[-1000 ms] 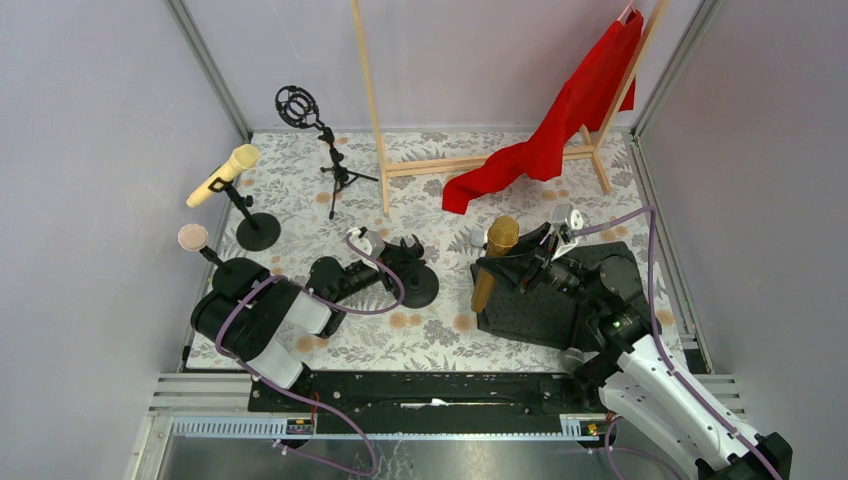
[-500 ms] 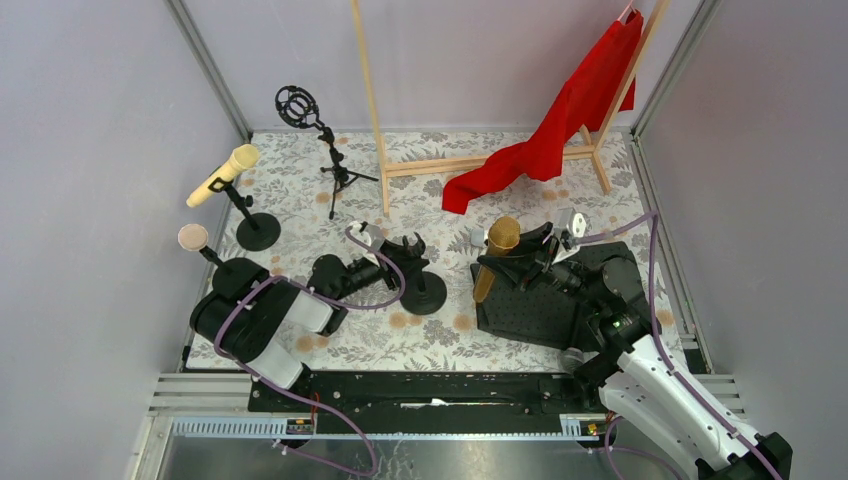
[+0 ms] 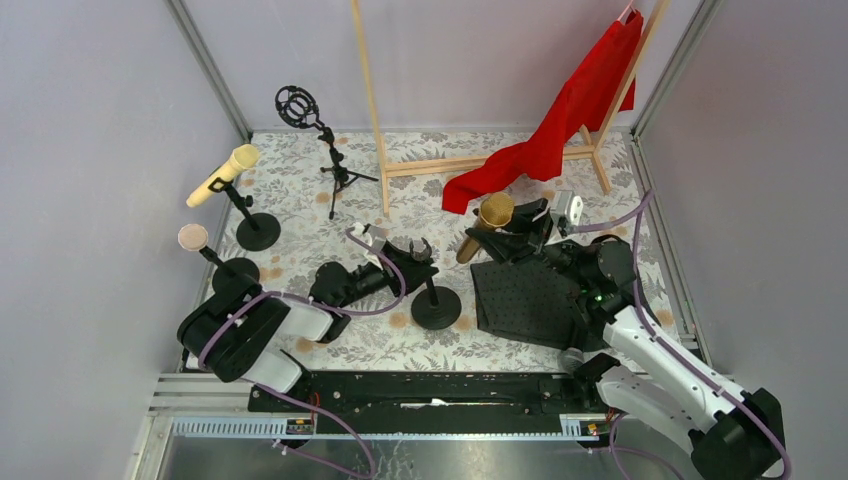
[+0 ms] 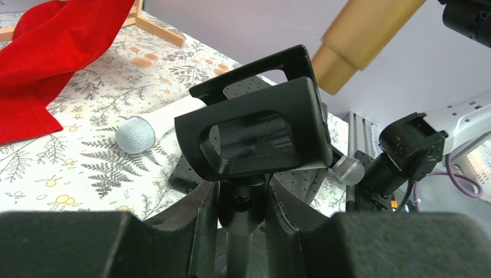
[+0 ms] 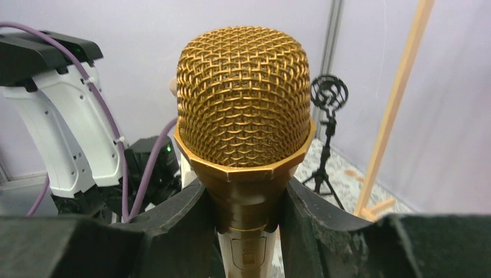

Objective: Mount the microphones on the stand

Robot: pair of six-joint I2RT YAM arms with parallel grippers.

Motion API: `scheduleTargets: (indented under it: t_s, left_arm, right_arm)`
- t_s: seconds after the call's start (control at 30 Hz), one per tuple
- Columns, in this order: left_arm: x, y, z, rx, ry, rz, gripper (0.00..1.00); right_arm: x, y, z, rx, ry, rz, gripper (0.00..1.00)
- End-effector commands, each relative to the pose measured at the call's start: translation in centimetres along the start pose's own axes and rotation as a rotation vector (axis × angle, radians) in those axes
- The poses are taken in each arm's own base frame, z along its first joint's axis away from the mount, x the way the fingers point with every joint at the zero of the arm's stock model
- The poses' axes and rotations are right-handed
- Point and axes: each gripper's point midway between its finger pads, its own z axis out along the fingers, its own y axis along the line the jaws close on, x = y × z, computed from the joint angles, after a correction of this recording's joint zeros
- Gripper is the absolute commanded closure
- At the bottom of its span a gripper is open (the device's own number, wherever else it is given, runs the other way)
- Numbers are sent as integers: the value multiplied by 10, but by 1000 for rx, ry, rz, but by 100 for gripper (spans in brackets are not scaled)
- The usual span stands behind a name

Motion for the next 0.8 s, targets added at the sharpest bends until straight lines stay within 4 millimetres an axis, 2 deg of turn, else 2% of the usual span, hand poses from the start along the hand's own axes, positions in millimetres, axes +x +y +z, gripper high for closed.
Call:
scheduleTargets:
  t_s: [0.0, 0.13, 0.3, 0.5, 0.77]
  left_arm:
    - [-38, -13, 8, 17, -122, 2, 100]
    - [-37, -11, 6, 2, -119, -5, 100]
    - [-36, -5, 2, -43, -111, -7, 100]
    - [-34, -15, -6, -10, -109, 53, 100]
    - [-29, -10, -11, -46, -101, 58, 100]
  right_arm:
    - [-63, 20, 23, -82, -196, -171, 100]
    - [-57, 44, 43, -138, -178, -245, 100]
    - [-57, 63, 54, -198, -205, -288, 100]
    - [-45, 66, 69, -215, -183, -308, 100]
    - [-29, 72, 83, -246, -166, -302, 100]
